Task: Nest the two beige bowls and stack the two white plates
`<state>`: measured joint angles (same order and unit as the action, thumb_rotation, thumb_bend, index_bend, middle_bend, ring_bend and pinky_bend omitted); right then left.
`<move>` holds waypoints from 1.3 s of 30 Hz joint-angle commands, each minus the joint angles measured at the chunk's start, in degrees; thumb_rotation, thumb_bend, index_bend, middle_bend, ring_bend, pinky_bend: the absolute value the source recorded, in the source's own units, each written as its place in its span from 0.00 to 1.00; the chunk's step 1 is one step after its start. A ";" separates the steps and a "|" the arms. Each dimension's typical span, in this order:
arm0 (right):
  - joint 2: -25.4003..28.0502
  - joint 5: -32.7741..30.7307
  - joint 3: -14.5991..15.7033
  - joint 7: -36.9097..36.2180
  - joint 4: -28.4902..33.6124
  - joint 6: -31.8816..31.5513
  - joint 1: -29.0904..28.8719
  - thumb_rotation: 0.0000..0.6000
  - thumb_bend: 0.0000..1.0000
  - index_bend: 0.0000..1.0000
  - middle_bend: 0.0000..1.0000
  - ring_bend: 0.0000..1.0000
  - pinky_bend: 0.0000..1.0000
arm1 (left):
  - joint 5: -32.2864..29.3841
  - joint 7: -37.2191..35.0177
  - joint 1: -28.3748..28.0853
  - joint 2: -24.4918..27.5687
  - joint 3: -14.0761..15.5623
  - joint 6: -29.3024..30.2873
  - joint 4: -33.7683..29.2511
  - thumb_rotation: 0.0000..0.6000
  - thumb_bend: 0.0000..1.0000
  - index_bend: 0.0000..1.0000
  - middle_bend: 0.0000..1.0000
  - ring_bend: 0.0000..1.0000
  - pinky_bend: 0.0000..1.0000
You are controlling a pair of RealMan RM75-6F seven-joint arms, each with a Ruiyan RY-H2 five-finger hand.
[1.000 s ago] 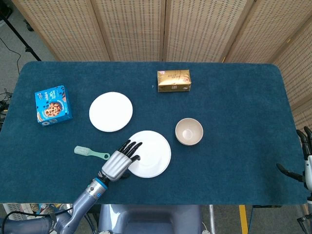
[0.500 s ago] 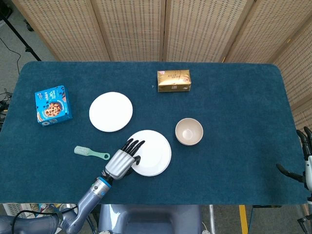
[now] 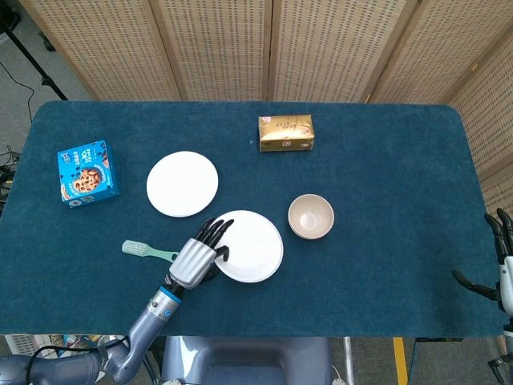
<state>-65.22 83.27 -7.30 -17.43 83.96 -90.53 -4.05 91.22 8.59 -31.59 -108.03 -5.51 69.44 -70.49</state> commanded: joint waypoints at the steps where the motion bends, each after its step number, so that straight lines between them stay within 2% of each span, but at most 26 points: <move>1: 0.06 0.04 -0.08 0.03 0.14 0.01 0.07 1.00 0.00 0.00 0.00 0.00 0.00 | 0.06 -1.44 -0.77 0.75 -1.42 0.76 -0.08 1.00 0.47 0.95 0.00 0.00 0.00; 12: 0.04 0.20 -0.37 0.18 0.41 0.36 0.19 1.00 0.00 0.00 0.00 0.00 0.00 | -2.04 -2.43 -4.68 5.69 -9.06 2.09 -3.15 1.00 0.47 0.96 0.00 0.00 0.00; 21: -0.06 0.27 -0.49 0.36 0.48 0.73 0.23 1.00 0.00 0.00 0.00 0.00 0.00 | -4.39 -3.80 -6.45 8.83 -12.95 3.07 -3.09 1.00 0.47 0.96 0.00 0.00 0.00; 26: -0.34 0.48 -0.32 0.69 0.42 1.37 0.07 1.00 0.00 0.00 0.00 0.00 0.00 | -6.04 -5.48 -8.17 9.52 -15.05 3.24 1.90 1.00 0.47 0.96 0.00 0.00 0.00; 39: -0.87 0.30 -0.29 1.14 0.09 2.64 -0.31 1.00 0.00 0.00 0.00 0.00 0.00 | -10.60 -13.83 -11.28 5.41 -16.35 1.30 19.42 1.00 0.47 0.96 0.00 0.00 0.00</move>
<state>-66.06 83.58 -7.58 -16.26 84.08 -87.91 -4.33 81.82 -3.68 -42.20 -101.45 -21.64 71.51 -53.62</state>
